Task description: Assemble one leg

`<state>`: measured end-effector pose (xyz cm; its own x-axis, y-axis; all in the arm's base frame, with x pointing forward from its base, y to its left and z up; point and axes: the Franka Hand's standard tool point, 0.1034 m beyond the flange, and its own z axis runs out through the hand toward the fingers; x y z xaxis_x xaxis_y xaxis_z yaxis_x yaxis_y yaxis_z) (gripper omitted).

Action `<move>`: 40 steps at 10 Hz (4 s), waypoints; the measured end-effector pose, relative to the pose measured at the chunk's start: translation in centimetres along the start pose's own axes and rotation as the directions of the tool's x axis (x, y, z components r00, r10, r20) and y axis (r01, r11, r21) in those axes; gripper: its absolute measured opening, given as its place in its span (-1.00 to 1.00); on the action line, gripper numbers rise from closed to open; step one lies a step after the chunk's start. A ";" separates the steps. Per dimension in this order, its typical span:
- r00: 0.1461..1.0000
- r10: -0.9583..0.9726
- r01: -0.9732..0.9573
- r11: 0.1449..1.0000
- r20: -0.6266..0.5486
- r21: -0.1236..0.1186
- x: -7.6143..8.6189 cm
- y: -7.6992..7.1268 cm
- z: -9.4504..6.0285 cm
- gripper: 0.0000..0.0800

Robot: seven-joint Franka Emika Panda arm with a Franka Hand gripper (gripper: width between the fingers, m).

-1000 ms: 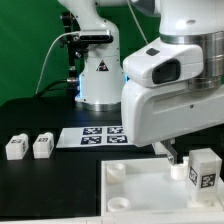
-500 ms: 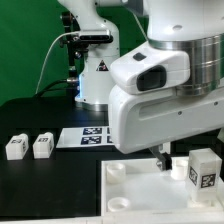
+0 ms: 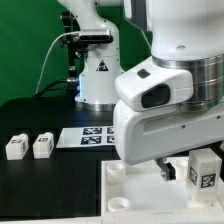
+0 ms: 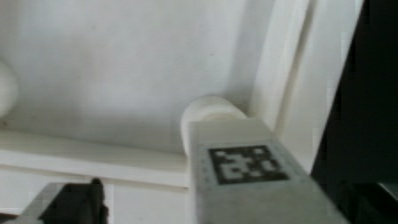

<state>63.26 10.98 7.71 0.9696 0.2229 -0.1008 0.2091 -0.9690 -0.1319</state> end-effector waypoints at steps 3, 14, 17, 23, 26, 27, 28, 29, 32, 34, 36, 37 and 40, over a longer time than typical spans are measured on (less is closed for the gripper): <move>1.000 -0.002 0.002 1.000 0.001 0.000 0.0 -0.1 0.0 0.14; 0.418 0.908 -0.903 0.419 -0.034 0.093 0.3 -0.7 0.2 -0.27; 0.116 0.993 -0.987 0.115 0.007 0.116 0.4 -0.8 0.3 -0.27; -0.234 0.971 -0.946 -0.241 0.060 0.218 0.4 -2.2 0.8 0.18; 0.140 0.990 -0.970 0.141 -0.022 0.196 -0.1 -2.0 1.2 0.59; 0.307 0.951 -0.943 0.310 -0.047 0.122 -0.5 -2.5 1.1 0.62; 0.369 0.927 -0.918 0.374 -0.063 0.131 0.1 -2.6 0.8 0.62; 0.483 0.872 -0.864 0.489 -0.079 0.119 -0.1 -2.4 0.9 0.62; 0.799 0.586 -0.586 0.809 -0.138 0.044 0.0 -1.5 0.7 0.62; 0.896 0.413 -0.416 0.909 -0.165 0.017 0.2 -0.5 0.5 0.62; 0.905 0.391 -0.395 0.919 -0.164 0.015 0.2 -0.6 0.5 0.30; 0.895 0.416 -0.418 0.908 -0.164 0.020 0.2 -0.6 0.5 -0.05; 0.786 0.599 -0.597 0.800 -0.153 0.061 0.2 -0.5 0.5 -0.27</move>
Offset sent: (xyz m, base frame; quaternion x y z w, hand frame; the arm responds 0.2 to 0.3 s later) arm 0.0000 0.0000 0.0000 0.0000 0.0000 0.0000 1.0000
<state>63.26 11.59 7.23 0.9070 -0.4210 -0.0074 -0.4194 -0.9017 -0.1051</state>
